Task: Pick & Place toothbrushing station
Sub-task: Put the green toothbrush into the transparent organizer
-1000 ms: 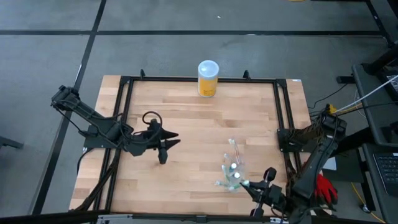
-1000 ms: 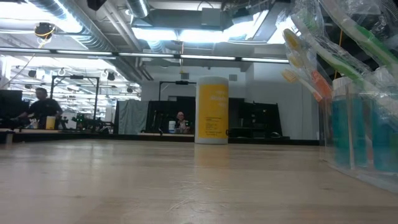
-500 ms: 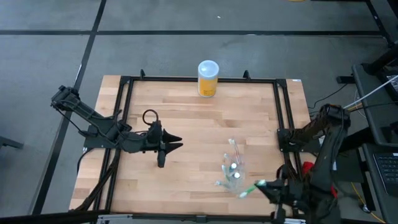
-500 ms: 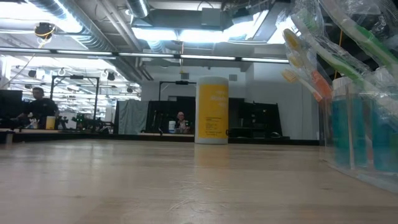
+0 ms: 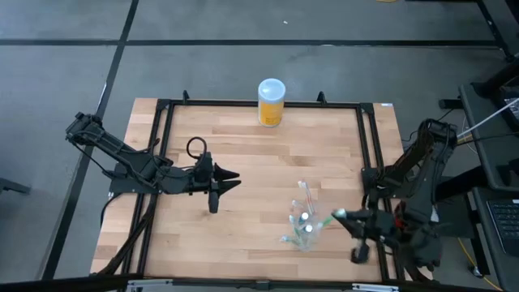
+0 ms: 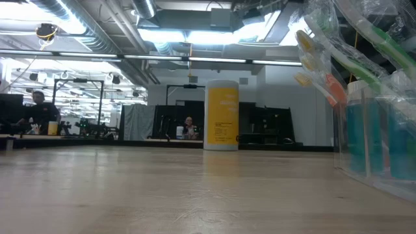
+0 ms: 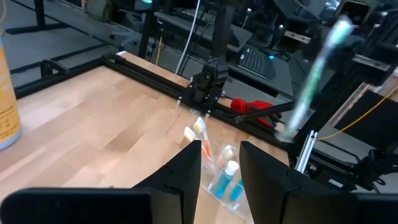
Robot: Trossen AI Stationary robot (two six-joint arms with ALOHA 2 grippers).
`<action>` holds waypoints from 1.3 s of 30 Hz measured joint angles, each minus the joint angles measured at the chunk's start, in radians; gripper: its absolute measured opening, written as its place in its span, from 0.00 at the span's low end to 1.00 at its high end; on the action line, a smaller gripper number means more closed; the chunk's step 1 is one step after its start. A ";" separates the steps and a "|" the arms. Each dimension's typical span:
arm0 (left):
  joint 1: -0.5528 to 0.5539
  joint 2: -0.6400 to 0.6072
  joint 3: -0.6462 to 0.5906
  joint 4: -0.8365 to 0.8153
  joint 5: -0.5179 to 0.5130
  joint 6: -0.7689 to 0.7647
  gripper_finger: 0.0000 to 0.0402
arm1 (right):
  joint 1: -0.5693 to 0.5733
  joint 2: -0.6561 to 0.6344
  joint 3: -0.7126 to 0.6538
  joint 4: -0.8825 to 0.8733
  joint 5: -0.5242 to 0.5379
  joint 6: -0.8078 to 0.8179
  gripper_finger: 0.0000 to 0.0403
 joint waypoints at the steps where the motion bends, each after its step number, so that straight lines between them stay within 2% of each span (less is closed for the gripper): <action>1: 0.000 0.000 0.000 0.000 0.000 0.001 0.26 | 0.006 -0.013 -0.002 -0.003 -0.047 -0.011 0.04; 6: 0.010 0.000 0.000 -0.001 0.000 0.016 0.26 | 0.019 -0.108 -0.003 0.036 -0.274 -0.102 0.04; 10: 0.031 0.000 0.000 -0.002 0.007 0.027 0.26 | -0.018 -0.171 -0.003 0.182 -0.558 -0.331 0.04; 12: 0.040 0.000 0.000 -0.002 0.012 0.032 0.26 | -0.033 -0.195 -0.002 0.238 -0.626 -0.434 0.04; 14: 0.047 0.000 0.000 0.002 0.023 0.035 0.26 | -0.034 -0.214 -0.002 0.221 -0.545 -0.458 0.04; 19: 0.051 0.000 0.000 0.020 0.026 0.034 0.26 | 0.039 -0.209 -0.002 0.194 -0.115 -0.504 0.04; 21: 0.050 0.000 0.000 0.019 0.026 0.034 0.26 | 0.070 -0.194 -0.002 0.196 0.007 -0.507 0.04; 27: 0.051 0.000 0.000 0.019 0.015 0.027 0.26 | 0.111 -0.146 -0.011 0.138 0.024 -0.384 0.04; 34: 0.051 0.000 0.000 0.019 0.008 0.015 0.26 | 0.110 -0.109 -0.169 0.093 0.025 -0.017 0.04; 39: 0.051 0.000 0.000 0.021 0.008 0.000 0.26 | 0.107 -0.058 -0.232 0.096 0.025 0.132 0.04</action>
